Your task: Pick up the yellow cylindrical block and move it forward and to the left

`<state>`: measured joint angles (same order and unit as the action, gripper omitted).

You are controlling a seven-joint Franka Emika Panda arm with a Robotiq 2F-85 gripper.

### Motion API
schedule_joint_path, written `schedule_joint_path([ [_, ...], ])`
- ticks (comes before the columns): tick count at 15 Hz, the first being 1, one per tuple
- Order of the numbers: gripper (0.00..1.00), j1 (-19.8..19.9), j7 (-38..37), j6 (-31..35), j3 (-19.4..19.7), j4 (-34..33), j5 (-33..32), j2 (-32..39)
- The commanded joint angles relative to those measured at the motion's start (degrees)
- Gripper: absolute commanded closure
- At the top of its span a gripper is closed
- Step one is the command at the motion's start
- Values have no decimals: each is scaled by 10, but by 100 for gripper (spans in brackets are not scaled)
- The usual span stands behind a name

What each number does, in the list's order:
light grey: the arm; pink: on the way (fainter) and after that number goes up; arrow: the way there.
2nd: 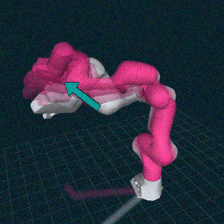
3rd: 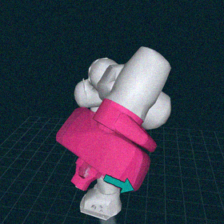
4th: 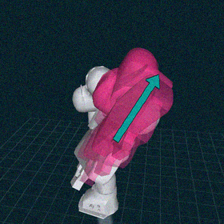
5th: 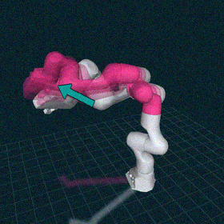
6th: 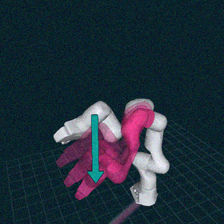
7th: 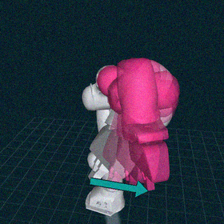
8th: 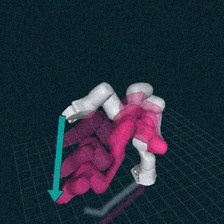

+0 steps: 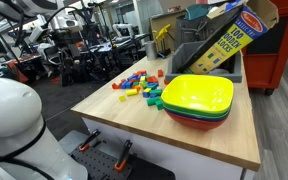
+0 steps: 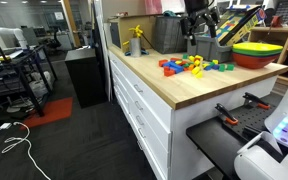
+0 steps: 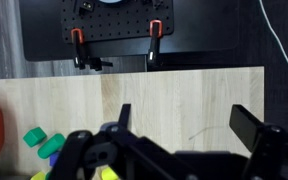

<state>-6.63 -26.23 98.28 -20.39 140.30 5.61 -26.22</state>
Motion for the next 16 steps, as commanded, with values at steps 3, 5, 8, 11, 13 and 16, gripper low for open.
schedule_joint_path([
  [3,0,-8,-5,1,12,-3,-9,7],
  [5,0,1,-12,9,18,-5,-16,15],
  [8,0,14,-24,28,35,-5,-13,25],
  [11,0,29,-53,53,54,-9,-5,47],
  [13,0,38,-73,80,65,-6,3,64],
  [16,0,48,-106,125,80,-10,3,105],
])
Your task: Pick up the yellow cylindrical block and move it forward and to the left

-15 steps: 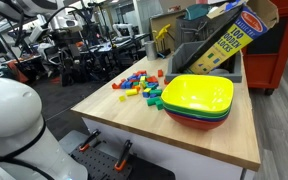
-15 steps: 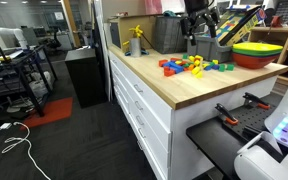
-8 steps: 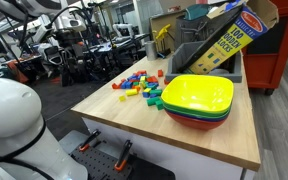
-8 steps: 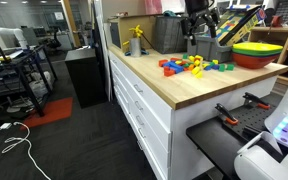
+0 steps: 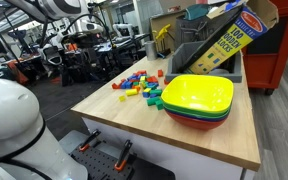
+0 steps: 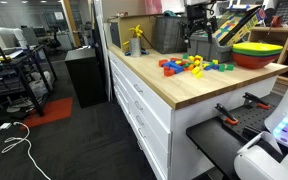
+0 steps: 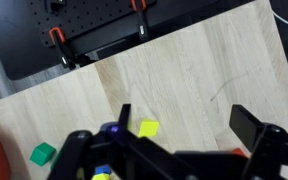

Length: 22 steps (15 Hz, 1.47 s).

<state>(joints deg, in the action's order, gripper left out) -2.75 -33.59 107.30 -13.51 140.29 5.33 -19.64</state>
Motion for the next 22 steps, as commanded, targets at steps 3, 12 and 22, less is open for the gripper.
schedule_joint_path([
  [3,0,14,-58,81,20,-17,-18,82],
  [12,0,2,-63,112,40,-8,-37,107],
  [22,0,-3,-156,217,29,24,-115,148],
])
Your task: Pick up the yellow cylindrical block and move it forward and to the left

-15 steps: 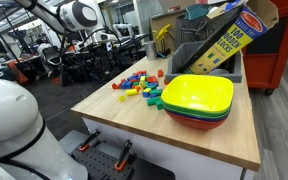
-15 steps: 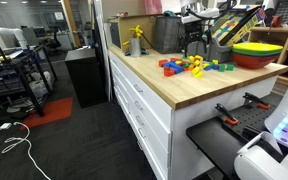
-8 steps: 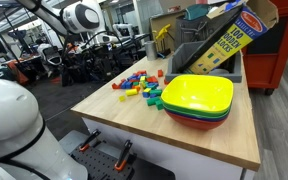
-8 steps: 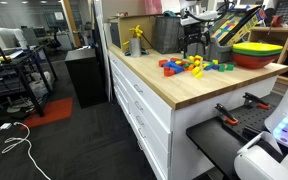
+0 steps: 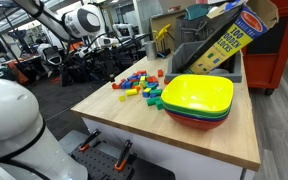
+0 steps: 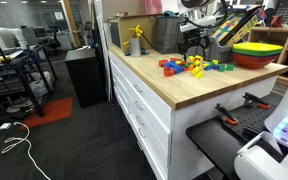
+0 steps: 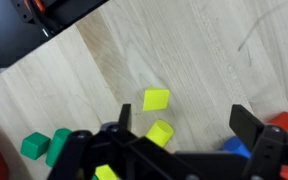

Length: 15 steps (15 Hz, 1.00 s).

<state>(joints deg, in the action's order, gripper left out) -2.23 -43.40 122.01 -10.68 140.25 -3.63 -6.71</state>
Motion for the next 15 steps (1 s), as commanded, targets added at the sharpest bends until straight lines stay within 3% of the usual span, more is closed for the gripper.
schedule_joint_path([
  [1,0,-10,-87,113,3,39,-25,24],
  [7,0,0,-249,287,30,126,-41,23],
  [11,0,20,-378,302,50,146,-145,4],
  [15,0,37,-436,301,56,129,-215,13],
])
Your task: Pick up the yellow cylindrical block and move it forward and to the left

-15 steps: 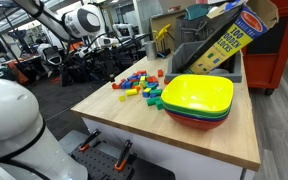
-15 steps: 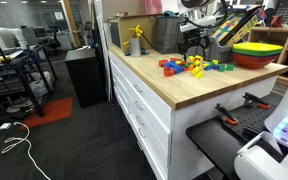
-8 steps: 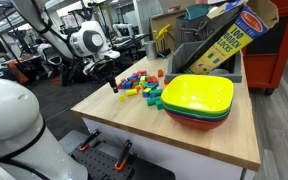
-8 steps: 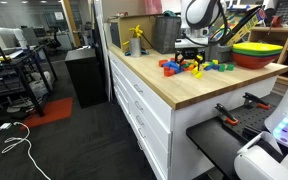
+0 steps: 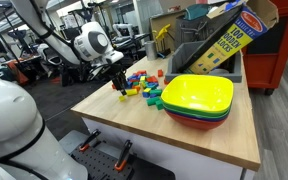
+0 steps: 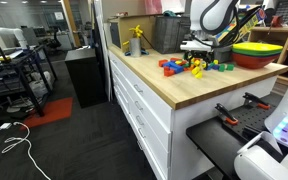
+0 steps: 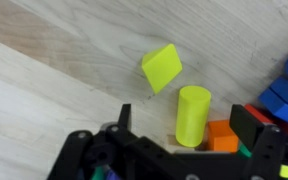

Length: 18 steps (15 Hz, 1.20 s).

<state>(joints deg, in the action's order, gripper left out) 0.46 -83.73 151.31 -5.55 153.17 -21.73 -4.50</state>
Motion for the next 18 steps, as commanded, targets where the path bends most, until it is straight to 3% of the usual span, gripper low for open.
schedule_joint_path([
  [1,0,13,-38,14,6,-4,-44,-4],
  [10,0,12,-13,85,32,-38,-28,72],
  [11,25,8,-8,87,36,-41,-22,80],
  [13,32,2,-1,89,42,-44,-12,88],
  [18,71,-11,9,84,51,-42,11,82],
])
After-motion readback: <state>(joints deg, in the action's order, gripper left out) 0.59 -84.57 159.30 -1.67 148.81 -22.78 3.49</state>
